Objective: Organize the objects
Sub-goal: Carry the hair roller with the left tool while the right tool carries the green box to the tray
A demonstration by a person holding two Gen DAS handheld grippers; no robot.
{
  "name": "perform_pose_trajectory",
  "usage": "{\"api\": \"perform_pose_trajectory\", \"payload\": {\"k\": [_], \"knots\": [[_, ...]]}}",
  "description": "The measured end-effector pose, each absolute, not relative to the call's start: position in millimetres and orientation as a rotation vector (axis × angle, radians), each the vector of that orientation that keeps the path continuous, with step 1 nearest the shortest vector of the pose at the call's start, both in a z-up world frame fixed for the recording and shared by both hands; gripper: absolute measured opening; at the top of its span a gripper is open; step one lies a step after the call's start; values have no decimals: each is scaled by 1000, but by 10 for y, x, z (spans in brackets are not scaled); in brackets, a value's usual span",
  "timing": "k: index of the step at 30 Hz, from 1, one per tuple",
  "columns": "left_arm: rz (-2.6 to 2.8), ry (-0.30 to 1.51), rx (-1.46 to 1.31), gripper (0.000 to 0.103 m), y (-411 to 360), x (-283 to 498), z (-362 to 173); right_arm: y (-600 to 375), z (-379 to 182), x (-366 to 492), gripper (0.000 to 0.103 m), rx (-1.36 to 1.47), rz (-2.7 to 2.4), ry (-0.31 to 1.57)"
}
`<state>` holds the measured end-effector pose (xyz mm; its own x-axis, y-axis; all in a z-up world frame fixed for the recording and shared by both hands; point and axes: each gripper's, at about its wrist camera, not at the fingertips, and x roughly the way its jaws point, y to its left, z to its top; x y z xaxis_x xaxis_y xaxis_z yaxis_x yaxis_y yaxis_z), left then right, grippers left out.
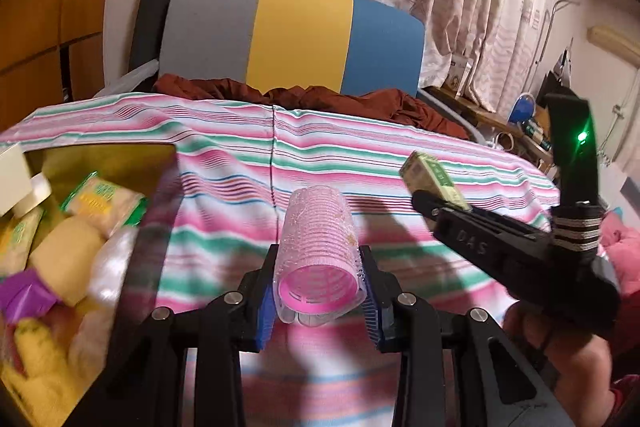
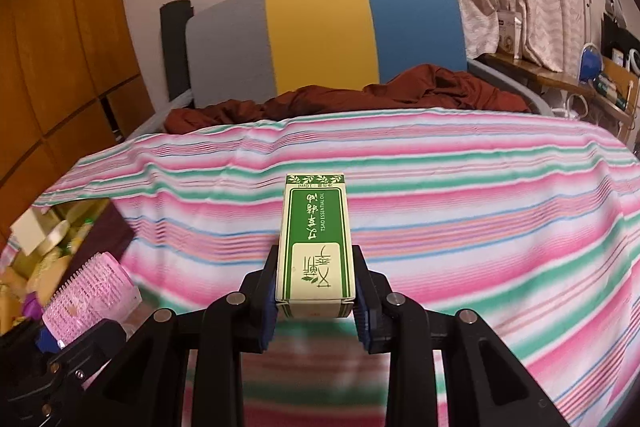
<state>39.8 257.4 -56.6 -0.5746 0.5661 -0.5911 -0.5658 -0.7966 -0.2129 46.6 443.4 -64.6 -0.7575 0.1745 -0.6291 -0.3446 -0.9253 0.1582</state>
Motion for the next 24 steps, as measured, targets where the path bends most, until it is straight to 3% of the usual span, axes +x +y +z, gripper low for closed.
{"api": "perform_pose_trajectory", "payload": {"k": [12,24], "knots": [[2367,-82,-793,36,1891,664,-240,3895,-511,758,30,-912,2767,549],[2504,-203,-828,37,1098,306,-150,3201,-271,722,30,-925,2924,492]]}}
